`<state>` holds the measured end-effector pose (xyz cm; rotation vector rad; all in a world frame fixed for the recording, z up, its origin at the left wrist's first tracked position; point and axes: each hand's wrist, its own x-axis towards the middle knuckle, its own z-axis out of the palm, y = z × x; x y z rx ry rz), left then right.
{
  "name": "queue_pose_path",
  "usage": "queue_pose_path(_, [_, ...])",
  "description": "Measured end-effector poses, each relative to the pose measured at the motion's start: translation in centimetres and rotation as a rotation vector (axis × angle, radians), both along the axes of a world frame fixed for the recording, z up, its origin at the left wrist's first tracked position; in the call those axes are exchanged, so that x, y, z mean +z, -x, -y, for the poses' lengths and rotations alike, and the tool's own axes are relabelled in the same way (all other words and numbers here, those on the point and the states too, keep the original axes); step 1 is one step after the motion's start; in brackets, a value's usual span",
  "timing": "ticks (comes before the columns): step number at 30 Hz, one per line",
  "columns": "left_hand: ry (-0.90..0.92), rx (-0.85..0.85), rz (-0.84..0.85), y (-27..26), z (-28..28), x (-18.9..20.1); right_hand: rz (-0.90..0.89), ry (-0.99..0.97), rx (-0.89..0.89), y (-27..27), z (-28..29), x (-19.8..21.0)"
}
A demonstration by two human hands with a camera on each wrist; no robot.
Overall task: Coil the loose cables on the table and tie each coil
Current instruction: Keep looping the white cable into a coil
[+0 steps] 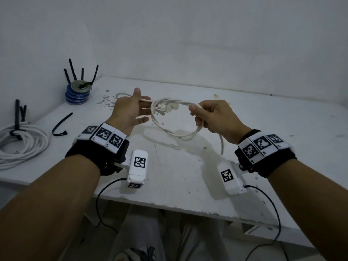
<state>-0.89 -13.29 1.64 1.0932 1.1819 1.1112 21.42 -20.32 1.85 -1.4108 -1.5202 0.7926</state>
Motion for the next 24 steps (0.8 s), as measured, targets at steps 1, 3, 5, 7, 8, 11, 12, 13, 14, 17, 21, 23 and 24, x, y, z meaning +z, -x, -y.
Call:
queue_pose_path(1, [0.004, -0.086, 0.001, -0.3, 0.5, 0.0, -0.091, -0.002, -0.023, 0.1, -0.1, -0.1])
queue_pose_path(3, [-0.006, -0.202, 0.022, -1.3, 1.5, 0.0, -0.21, 0.01, -0.046, 0.5, -0.3, -0.3])
queue_pose_path(5, [-0.021, -0.229, 0.1, -2.5, 2.2, -0.1, -0.222, 0.025, -0.04, 1.0, -0.6, -0.6])
queue_pose_path(7, [-0.047, -0.213, 0.132, -3.2, 2.2, 0.0, -0.1, 0.042, -0.034, 1.3, -0.7, -0.7])
queue_pose_path(8, [-0.064, -0.205, 0.105, -3.3, 2.0, 0.1, -0.012, 0.058, -0.029, 1.3, -0.6, -0.6])
queue_pose_path(11, [-0.105, -0.204, 0.011, -2.9, 1.7, 0.7, 0.152, 0.104, -0.023, 0.7, -0.2, 0.0])
queue_pose_path(12, [-0.116, -0.205, -0.003, -2.7, 1.6, 0.8, 0.165, 0.094, -0.019, 0.4, -0.1, 0.3])
queue_pose_path(13, [-0.128, -0.209, -0.02, -2.6, 1.6, 1.0, 0.165, 0.077, -0.017, 0.3, -0.1, 0.6])
queue_pose_path(14, [-0.144, -0.219, -0.048, -2.5, 1.5, 1.0, 0.156, 0.057, -0.023, 0.2, -0.1, 0.9])
queue_pose_path(17, [-0.209, -0.301, -0.186, -2.3, 1.5, 1.2, 0.151, -0.029, -0.068, 0.2, -0.4, 1.9])
queue_pose_path(21, [-0.353, -0.423, -0.38, -2.6, 2.2, 1.7, 0.141, -0.053, -0.015, 1.0, -1.0, 4.2])
queue_pose_path(23, [-0.413, -0.49, -0.45, -3.1, 2.8, 2.1, 0.13, -0.008, 0.079, 1.9, -1.2, 4.9])
queue_pose_path(24, [-0.428, -0.524, -0.472, -3.3, 3.1, 2.3, 0.134, 0.003, 0.116, 2.3, -1.2, 5.1])
